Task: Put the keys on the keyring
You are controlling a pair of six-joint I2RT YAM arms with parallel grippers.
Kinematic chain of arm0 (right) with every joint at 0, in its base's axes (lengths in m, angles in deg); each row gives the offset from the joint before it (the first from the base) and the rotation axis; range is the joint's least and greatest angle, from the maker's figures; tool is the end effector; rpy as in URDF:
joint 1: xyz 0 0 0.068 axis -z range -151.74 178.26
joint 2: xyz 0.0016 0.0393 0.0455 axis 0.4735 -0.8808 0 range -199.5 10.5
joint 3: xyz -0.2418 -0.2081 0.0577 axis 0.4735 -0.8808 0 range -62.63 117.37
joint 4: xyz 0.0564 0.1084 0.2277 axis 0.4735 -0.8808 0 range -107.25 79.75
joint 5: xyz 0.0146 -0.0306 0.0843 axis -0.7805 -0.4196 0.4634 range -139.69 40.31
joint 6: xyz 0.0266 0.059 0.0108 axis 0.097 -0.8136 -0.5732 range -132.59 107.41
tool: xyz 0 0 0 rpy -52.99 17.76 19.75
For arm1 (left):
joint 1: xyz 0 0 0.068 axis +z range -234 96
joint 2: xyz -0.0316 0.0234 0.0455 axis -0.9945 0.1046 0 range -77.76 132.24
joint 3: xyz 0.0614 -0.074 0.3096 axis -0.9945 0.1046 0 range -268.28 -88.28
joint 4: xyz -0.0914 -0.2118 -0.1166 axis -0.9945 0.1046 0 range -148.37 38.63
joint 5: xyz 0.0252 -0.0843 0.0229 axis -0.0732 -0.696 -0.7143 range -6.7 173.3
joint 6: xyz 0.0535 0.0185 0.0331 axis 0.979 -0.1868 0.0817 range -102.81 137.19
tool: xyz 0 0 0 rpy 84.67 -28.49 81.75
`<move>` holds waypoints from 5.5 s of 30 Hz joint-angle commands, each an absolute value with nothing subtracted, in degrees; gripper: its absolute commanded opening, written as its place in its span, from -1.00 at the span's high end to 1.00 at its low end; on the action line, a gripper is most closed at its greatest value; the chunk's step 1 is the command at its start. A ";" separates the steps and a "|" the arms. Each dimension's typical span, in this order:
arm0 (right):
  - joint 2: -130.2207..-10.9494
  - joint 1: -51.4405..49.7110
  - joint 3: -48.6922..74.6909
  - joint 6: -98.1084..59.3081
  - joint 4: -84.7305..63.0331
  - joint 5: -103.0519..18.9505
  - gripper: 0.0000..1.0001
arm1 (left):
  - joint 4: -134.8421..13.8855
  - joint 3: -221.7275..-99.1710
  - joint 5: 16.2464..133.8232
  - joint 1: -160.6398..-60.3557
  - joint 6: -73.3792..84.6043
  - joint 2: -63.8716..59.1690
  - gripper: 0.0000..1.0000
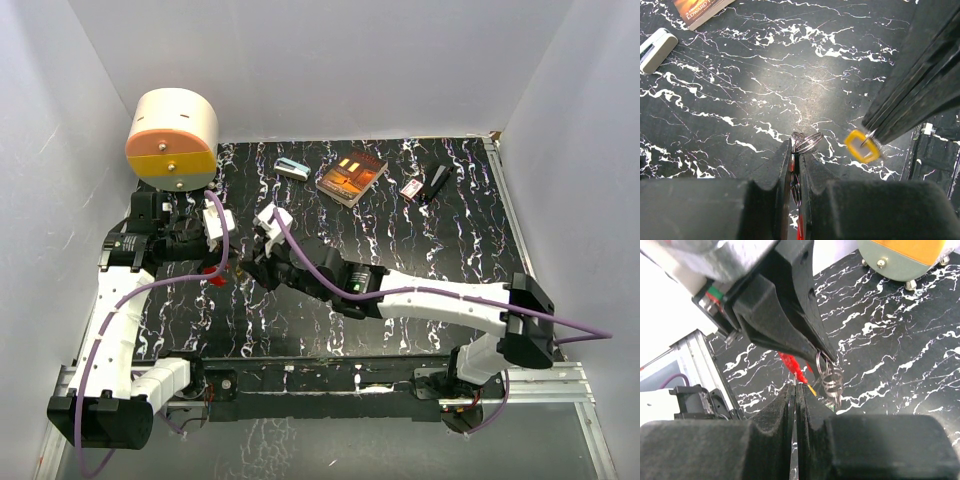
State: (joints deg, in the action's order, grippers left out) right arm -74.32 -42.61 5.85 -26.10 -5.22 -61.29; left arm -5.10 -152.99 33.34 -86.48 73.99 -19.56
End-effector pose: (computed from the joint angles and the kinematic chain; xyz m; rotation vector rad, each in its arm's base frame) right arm 0.1286 0.3389 0.3942 -0.7504 1.6920 0.8770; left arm 0.1581 -0.0465 0.3917 1.3490 1.6018 -0.4811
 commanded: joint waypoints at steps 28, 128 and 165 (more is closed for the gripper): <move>-77.33 -42.76 10.71 -24.98 -1.23 -68.77 0.84 | 4.26 -154.83 28.61 -86.72 83.76 -22.12 1.00; -83.28 -43.08 15.14 -28.30 -13.84 -70.06 0.84 | 18.04 -158.07 19.55 -86.73 107.81 -26.43 1.00; -74.52 -40.39 9.37 -31.41 -21.33 -79.20 0.84 | -5.37 -145.80 23.92 -86.72 85.04 -27.65 1.00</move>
State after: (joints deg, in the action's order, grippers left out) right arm -80.22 -40.95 9.66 -31.61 -24.69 -76.78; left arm 2.60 -148.38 25.89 -86.52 93.44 -27.19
